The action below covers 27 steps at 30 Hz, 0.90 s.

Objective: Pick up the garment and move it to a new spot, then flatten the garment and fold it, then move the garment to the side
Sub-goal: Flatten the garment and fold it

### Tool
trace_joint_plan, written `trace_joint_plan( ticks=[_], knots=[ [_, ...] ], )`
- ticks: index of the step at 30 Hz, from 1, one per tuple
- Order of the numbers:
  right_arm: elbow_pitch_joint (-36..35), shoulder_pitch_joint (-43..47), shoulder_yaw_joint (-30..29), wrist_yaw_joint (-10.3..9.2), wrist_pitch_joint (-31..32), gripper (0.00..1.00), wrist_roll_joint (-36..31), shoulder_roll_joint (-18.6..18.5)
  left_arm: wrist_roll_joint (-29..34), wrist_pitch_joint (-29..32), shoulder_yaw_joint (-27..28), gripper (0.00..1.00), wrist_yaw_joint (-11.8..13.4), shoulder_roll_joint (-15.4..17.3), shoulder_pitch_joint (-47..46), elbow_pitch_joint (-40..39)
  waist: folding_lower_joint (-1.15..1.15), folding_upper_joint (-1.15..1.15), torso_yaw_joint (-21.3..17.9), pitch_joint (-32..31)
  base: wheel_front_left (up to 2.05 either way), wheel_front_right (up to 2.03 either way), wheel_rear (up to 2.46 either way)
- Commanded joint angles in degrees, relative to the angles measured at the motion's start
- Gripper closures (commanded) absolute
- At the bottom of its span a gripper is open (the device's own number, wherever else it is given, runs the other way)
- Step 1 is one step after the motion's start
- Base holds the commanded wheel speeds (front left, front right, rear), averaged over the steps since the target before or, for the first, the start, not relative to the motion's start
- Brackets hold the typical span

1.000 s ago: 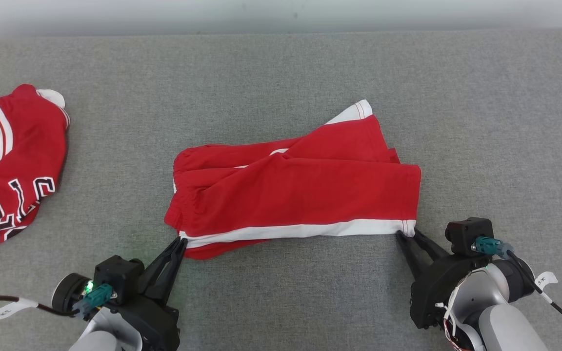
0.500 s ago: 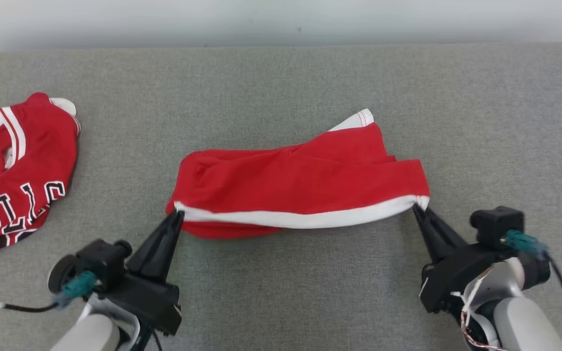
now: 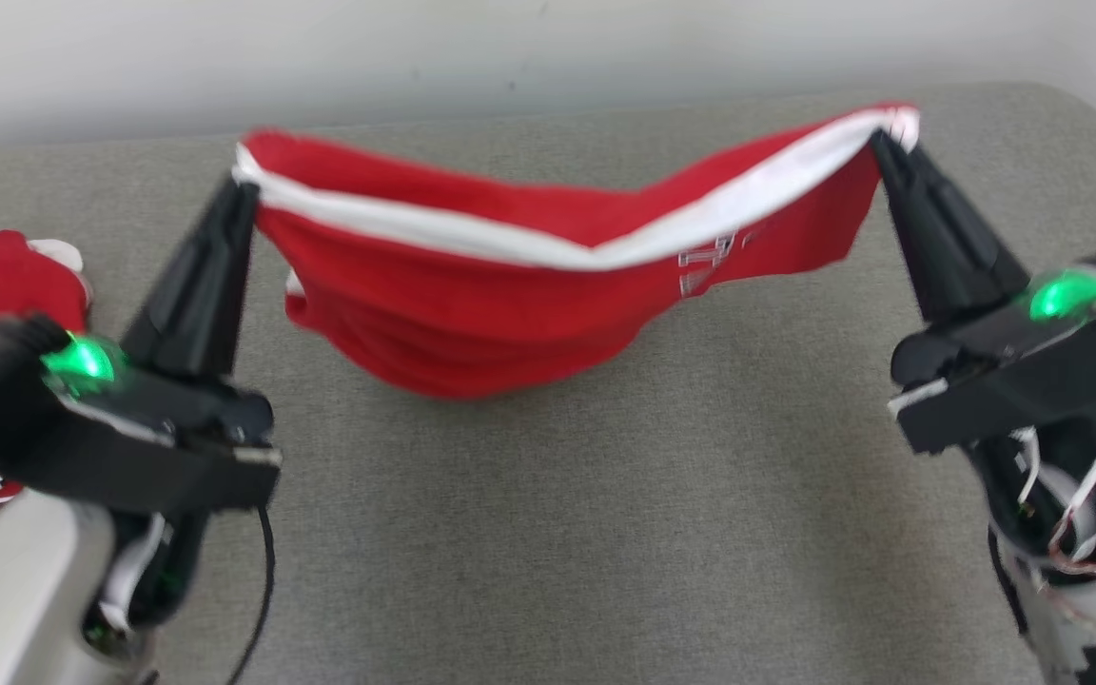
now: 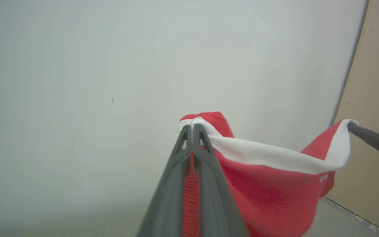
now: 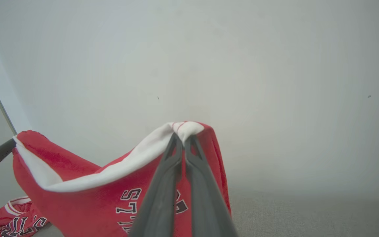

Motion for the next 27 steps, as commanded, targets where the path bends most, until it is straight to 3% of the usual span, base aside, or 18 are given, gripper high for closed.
trace_joint_plan(
  ticks=[1,7,10,13,14,20,24,27],
  knots=[
    [-0.6,-2.0,0.3,0.08,0.5,1.0,1.5,-0.6,-1.4,1.0,1.0,1.0,0.6,0.2,-1.8,-1.4,0.0,0.0,-1.2,0.7,0.0,0.0,0.0],
    [3.0,-14.0,1.4,0.08,1.7,1.0,4.8,-1.7,-7.9,8.1,5.5,1.0,1.9,0.4,-11.7,-3.7,0.0,0.0,-3.3,7.6,0.0,0.0,0.0],
    [8.3,-22.3,2.8,0.08,1.3,1.0,3.9,-1.2,-12.1,11.1,7.7,1.0,3.1,-1.3,-18.7,0.3,0.0,0.0,-3.9,12.7,0.0,0.0,0.0],
    [15.5,-32.0,3.3,0.08,-1.5,1.0,1.3,-0.9,-12.5,12.5,8.7,1.0,4.2,-2.6,-27.4,5.5,0.0,0.0,-4.5,17.3,0.0,0.0,0.0],
    [20.7,-37.8,2.6,0.07,-5.0,1.0,-0.2,0.2,-12.9,10.9,9.7,1.0,4.4,-4.7,-32.6,9.1,0.0,0.0,-4.4,19.1,0.0,0.0,0.0],
    [32.0,-52.5,0.8,-0.06,-16.6,1.0,-6.0,1.0,-11.2,2.5,13.2,1.0,3.9,-8.1,-45.5,17.6,0.0,0.0,-4.6,20.7,0.0,0.0,0.0],
    [35.9,-57.0,1.4,-0.08,-21.7,1.0,-9.2,-0.6,-11.3,-1.4,16.2,1.0,2.0,-10.0,-48.3,20.0,0.0,0.0,-3.9,20.1,0.0,0.0,0.0],
    [37.6,-55.5,4.8,-0.1,-21.8,1.0,-9.3,-2.1,-10.5,-2.2,17.2,1.0,-0.2,-11.2,-45.4,19.9,0.0,0.0,-3.1,19.6,0.0,0.0,0.0]
  ],
)
